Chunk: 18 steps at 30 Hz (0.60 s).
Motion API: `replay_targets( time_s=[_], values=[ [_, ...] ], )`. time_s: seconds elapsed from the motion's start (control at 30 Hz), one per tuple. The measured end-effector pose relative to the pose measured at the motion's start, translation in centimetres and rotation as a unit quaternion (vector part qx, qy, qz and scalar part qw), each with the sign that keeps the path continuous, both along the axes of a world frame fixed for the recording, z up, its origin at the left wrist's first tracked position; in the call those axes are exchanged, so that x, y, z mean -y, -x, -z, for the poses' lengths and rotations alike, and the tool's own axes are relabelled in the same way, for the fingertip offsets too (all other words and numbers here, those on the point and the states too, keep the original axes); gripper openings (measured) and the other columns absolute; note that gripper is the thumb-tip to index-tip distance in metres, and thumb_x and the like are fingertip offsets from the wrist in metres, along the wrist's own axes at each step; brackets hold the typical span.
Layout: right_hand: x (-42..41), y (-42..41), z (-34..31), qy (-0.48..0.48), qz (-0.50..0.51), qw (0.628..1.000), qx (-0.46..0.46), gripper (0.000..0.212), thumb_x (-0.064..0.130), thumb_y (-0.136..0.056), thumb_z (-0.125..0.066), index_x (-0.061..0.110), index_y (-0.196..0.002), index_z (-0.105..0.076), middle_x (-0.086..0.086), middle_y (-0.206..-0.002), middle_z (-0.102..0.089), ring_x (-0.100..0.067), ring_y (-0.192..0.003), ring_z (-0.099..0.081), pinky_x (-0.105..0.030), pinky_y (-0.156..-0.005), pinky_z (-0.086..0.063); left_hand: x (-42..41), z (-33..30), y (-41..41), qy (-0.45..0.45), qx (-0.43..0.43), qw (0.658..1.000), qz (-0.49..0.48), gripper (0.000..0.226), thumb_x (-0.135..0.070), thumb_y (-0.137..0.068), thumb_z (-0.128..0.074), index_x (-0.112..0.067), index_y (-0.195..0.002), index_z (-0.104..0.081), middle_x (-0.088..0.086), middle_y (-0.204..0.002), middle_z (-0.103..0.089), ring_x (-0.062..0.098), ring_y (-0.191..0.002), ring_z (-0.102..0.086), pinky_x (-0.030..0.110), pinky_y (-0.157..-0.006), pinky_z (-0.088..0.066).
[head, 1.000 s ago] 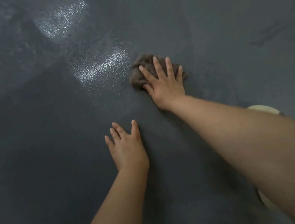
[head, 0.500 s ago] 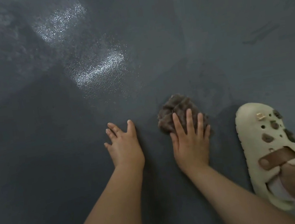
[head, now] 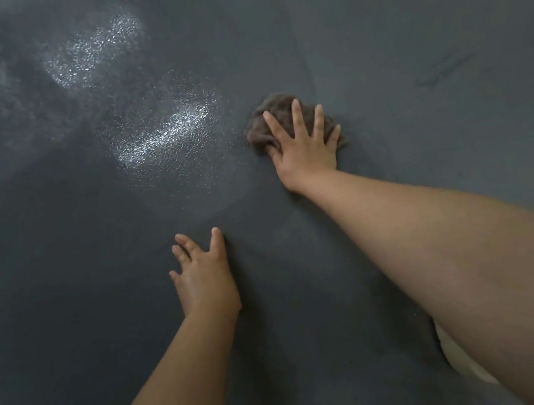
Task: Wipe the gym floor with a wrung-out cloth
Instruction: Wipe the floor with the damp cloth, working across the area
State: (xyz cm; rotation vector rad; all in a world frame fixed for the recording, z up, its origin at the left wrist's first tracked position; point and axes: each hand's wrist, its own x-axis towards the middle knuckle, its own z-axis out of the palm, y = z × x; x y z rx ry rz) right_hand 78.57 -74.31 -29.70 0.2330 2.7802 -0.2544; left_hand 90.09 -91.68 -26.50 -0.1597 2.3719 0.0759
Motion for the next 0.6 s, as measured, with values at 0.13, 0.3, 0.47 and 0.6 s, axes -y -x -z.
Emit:
replay_targets(
  time_s=[0.13, 0.3, 0.47, 0.6],
  values=[
    [-2.6, 0.0, 0.3, -0.013, 0.032, 0.999, -0.022, 0.055, 0.046, -0.1, -0.025, 0.04, -0.15, -0.004, 0.001, -0.16, 0.007, -0.029, -0.146, 0.009, -0.05, -0.116, 0.002, 0.2, -0.4, 0.0, -0.007, 0.014, 1.0, 0.004, 0.114, -0.017, -0.07, -0.083, -0.025, -0.149, 0.0, 0.028, -0.152, 0.013, 0.039, -0.144, 0.0, 0.047, -0.113, -0.023],
    [-6.4, -2.6, 0.8, -0.027, 0.155, 0.987, -0.039, 0.056, 0.039, -0.101, -0.028, 0.027, -0.152, -0.009, -0.005, -0.16, 0.003, -0.028, -0.146, 0.005, -0.045, -0.117, 0.001, 0.1, -0.5, 0.1, -0.01, 0.017, 1.0, 0.006, 0.114, -0.016, -0.069, -0.083, -0.023, -0.149, -0.001, 0.029, -0.151, 0.013, 0.041, -0.144, 0.001, 0.05, -0.112, -0.023],
    [-3.3, -9.2, 1.4, -0.016, 0.271, 0.96, -0.064, 0.055, 0.041, -0.099, -0.029, 0.021, -0.15, -0.024, -0.013, -0.158, -0.012, -0.037, -0.144, -0.009, -0.052, -0.113, -0.008, -0.2, -0.3, 0.2, -0.003, 0.008, 1.0, 0.011, 0.106, -0.011, -0.072, -0.08, -0.021, -0.147, -0.005, 0.034, -0.15, 0.01, 0.044, -0.142, -0.002, 0.051, -0.111, -0.025],
    [2.4, -16.2, 1.5, -0.016, 0.237, 0.97, -0.051, 0.058, 0.043, -0.09, -0.031, 0.02, -0.141, -0.043, -0.024, -0.144, -0.039, -0.048, -0.13, -0.036, -0.063, -0.101, -0.03, -0.3, -0.2, 0.3, -0.001, 0.004, 1.0, 0.012, 0.106, -0.011, -0.072, -0.08, -0.02, -0.147, -0.005, 0.034, -0.149, 0.009, 0.045, -0.142, -0.002, 0.052, -0.11, -0.026]
  ],
)
